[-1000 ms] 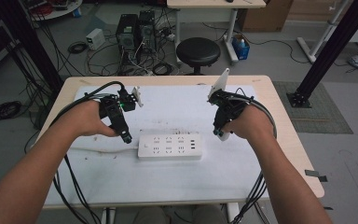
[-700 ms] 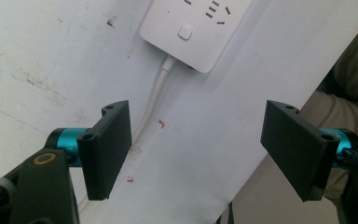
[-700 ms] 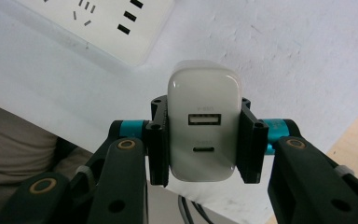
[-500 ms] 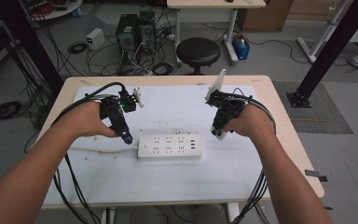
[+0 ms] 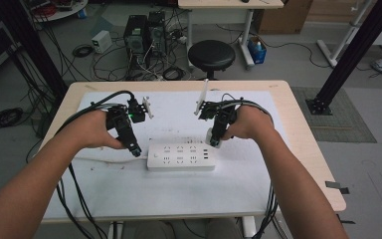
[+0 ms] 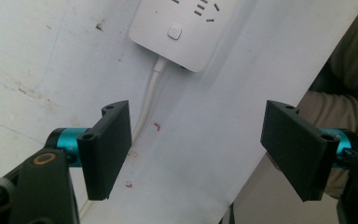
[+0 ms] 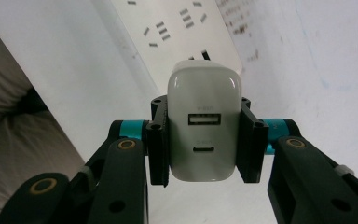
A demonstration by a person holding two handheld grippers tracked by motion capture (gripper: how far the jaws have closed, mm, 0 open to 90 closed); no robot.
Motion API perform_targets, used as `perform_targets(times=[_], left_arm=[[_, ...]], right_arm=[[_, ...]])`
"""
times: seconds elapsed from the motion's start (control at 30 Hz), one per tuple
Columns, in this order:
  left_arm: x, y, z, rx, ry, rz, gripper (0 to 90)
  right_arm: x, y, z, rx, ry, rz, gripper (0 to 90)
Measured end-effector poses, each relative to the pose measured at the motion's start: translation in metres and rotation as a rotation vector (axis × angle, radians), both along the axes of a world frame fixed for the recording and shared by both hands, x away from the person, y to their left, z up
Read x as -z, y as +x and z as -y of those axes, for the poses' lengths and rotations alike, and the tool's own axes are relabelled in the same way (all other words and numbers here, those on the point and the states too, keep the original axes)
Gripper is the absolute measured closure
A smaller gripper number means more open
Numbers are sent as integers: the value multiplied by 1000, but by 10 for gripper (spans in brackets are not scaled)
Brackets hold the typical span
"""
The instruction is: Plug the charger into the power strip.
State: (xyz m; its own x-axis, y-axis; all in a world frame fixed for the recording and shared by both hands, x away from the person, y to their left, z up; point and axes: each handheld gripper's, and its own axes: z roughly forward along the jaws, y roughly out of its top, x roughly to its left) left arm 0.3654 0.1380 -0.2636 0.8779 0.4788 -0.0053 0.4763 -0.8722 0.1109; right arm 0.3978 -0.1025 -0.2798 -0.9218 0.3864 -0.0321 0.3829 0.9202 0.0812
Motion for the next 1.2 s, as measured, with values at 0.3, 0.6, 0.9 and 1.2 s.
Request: perform_targets(times=[0.3,0.6,0.9,1.2], left_arm=[[-1,-3,0,13,-13,11,246],[2,-2,-1,26,-2,9,247],[2,-1,-4,24,-19,11,246],[4,1,-7,24,-20,6,247]], right_arm=[[25,8,-36,-153,-60,2,624],[47,14,-52,-269,-92,-7,625],[59,23,-57,-326,-63,-6,625],[67,28,-57,-333,-64,-22,626]])
